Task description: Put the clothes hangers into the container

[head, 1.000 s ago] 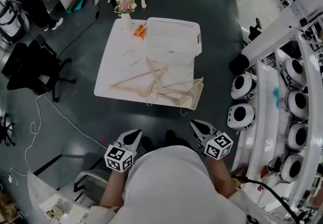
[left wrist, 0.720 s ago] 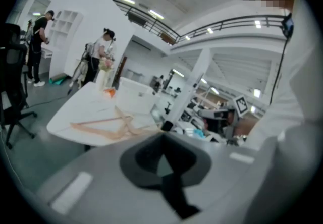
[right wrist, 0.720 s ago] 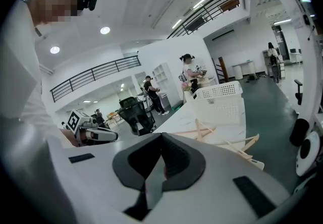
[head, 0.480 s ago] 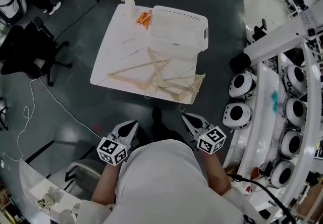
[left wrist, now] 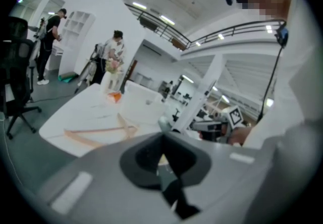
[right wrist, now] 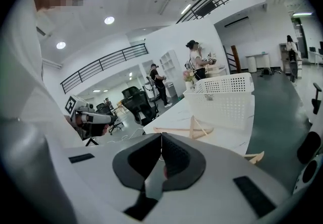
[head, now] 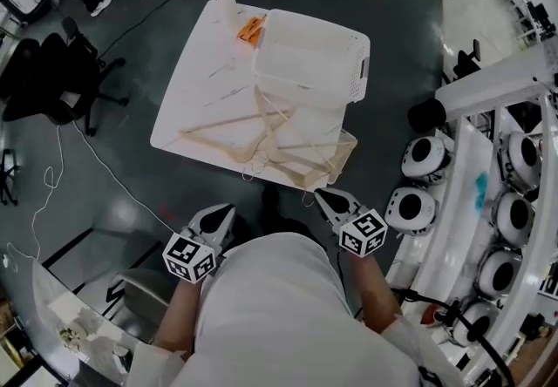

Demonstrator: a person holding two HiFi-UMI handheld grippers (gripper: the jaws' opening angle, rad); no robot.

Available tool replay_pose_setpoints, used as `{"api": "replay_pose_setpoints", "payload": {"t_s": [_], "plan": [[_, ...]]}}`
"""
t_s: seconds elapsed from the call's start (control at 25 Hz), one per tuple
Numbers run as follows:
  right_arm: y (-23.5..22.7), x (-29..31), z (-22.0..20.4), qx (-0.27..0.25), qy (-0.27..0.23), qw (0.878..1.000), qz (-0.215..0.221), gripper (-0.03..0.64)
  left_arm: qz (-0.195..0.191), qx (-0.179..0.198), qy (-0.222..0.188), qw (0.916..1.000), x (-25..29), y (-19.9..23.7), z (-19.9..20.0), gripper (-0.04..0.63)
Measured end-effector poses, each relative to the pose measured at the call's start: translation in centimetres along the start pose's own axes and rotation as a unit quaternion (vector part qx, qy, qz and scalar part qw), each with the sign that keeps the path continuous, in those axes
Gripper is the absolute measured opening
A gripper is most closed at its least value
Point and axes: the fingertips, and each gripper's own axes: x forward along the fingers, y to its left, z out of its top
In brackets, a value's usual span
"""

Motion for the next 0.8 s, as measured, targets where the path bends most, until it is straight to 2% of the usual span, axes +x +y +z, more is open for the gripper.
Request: {"api": "replay_pose_setpoints", "payload": {"t_s": [0.24,0.4,0.52,0.8], "plan": [[-5.2,2.4,0.0,-0.024,0.040,0.999,0.019,0.005,0.045,-0.013,0.008,0.9989,2.4,1.7,0.3,0.003],[-7.7,4.6,-0.8,-0.056,0.086,0.994,0.032,0.011,0.069,-0.028,0.008,0.9972,3.2,2.7,0.5,0.002],[-8.9,6.3,-2.0,-0.069,0.123,0.989,0.043,0.038,0.077,-0.040,0.021,0.9960,3.5,3.2,0.0,0.002],[-10.3,10.7,-5.2,-0.087,0.189,0.976,0.062,0.057,0.084,-0.051,0.040,0.9944,3.6,4.8,-0.6,0.003]]}}
